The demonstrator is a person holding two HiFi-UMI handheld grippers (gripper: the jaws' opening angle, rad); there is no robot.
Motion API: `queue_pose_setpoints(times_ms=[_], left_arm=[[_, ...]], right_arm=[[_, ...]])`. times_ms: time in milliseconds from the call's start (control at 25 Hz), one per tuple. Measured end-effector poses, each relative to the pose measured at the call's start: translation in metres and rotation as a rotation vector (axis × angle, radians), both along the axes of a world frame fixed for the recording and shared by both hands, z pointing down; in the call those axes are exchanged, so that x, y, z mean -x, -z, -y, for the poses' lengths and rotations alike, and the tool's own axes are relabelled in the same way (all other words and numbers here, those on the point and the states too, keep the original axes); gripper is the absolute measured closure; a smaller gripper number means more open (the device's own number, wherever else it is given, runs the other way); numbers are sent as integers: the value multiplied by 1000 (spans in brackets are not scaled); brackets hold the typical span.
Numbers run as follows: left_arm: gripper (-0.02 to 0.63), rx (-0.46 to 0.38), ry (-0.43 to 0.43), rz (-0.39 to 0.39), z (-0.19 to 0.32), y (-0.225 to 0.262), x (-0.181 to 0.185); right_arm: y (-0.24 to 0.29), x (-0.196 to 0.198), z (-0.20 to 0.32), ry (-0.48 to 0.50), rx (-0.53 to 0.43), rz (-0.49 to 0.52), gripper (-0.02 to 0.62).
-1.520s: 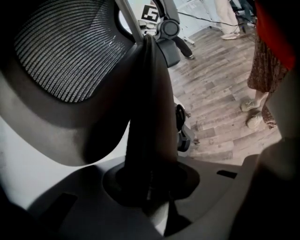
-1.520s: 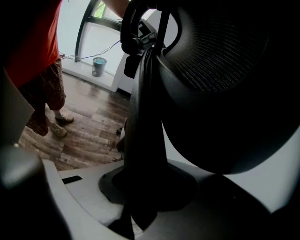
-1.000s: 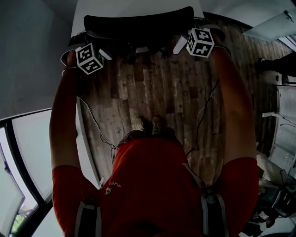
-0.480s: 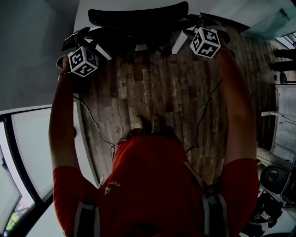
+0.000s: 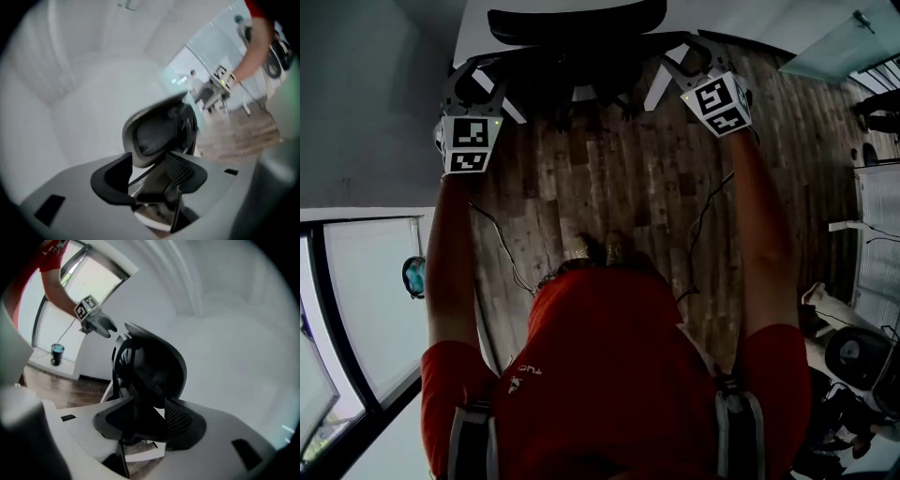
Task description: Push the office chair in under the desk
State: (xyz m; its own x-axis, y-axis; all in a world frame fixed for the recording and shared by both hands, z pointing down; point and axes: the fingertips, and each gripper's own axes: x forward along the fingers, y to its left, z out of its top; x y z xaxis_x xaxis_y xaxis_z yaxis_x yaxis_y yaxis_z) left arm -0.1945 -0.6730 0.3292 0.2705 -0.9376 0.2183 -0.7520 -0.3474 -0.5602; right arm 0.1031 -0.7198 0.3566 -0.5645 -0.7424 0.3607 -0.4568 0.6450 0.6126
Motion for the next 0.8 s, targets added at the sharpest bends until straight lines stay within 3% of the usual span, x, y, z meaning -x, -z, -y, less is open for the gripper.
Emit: queue_pose_setpoints(times_ms=[200, 320, 600, 800], left_arm=[[438, -76, -58, -299, -41, 34, -39], [473, -103, -108, -411, -61, 46, -64], [545, -130, -184, -561, -92, 54, -101], [588, -121, -212, -621, -102, 53, -112]], right_arm=[[30, 24, -46, 3, -17, 314, 430], [49, 41, -74, 23, -36, 468, 463], [70, 83, -124, 103, -3, 701, 523], [71, 102, -140, 153, 19, 776, 561]])
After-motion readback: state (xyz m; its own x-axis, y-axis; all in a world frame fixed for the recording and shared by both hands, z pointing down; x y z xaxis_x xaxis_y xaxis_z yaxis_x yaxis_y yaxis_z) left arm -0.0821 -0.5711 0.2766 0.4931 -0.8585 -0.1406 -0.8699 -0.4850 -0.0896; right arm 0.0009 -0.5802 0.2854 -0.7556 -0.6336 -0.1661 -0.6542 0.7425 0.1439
